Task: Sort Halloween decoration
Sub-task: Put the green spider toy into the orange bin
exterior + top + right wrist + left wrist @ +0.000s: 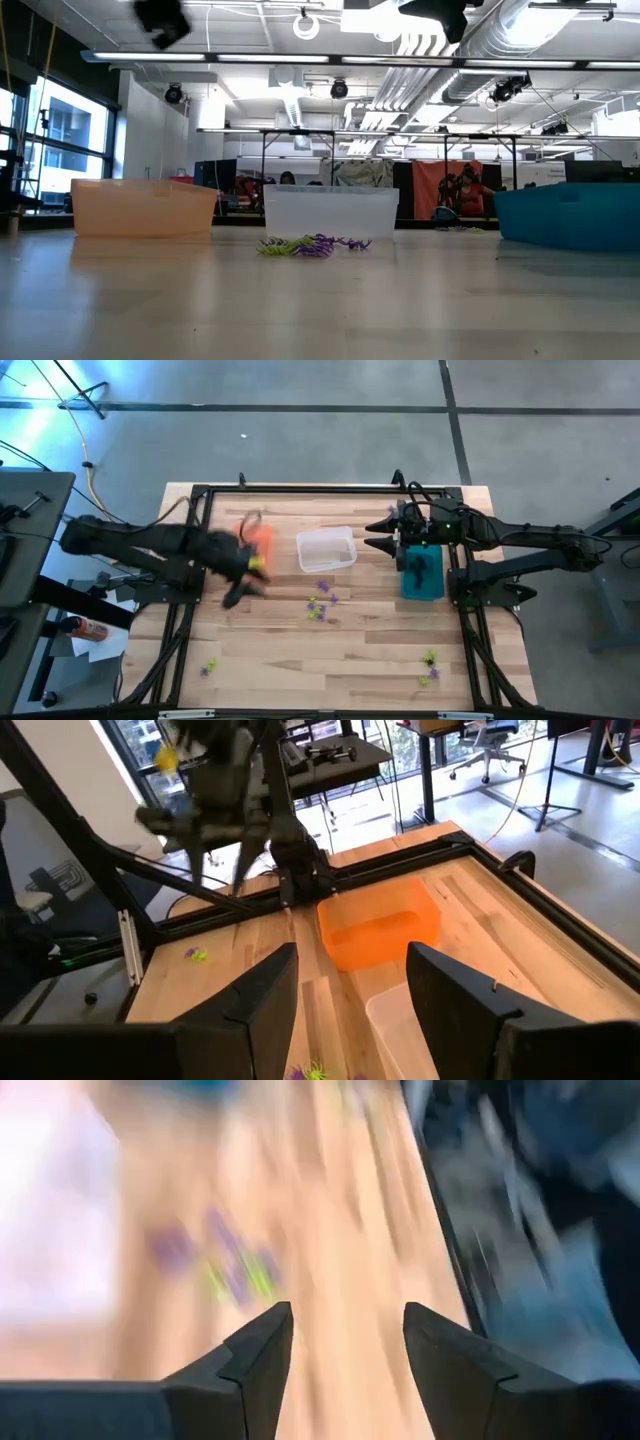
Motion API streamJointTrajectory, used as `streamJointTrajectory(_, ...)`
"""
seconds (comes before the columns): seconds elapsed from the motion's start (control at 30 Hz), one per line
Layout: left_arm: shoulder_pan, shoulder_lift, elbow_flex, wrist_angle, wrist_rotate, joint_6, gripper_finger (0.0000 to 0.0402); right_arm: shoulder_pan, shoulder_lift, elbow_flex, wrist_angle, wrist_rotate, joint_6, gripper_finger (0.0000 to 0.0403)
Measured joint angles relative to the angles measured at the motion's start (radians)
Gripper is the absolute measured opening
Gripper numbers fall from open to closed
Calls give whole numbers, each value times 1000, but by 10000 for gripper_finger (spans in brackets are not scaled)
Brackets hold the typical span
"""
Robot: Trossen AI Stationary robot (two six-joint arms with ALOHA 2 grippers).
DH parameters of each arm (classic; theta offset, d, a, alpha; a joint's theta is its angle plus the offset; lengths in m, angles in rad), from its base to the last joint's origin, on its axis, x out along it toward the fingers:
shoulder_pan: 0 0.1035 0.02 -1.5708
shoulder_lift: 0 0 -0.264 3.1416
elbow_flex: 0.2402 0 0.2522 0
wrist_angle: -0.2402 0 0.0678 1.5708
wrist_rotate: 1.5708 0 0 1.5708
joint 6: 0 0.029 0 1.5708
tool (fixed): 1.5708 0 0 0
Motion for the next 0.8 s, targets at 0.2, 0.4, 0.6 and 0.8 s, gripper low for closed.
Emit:
streamJointTrajectory(0.2, -344, 6, -11, -243, -6, -427, 152, 0, 0, 0, -2, 0, 1, 183)
streamJointTrajectory(0.4, -591, 22, -142, -148, -95, -972, 148, 0, 0, 0, -11, 0, 1, 183)
streamJointTrajectory(0.6, -694, 145, -230, -43, -75, -1203, 148, -2, 0, 0, -50, 1, 1, 183)
streamJointTrajectory(0.8, -740, 292, -229, 53, -44, -1240, 145, -2, 0, 0, -96, 31, 20, 183)
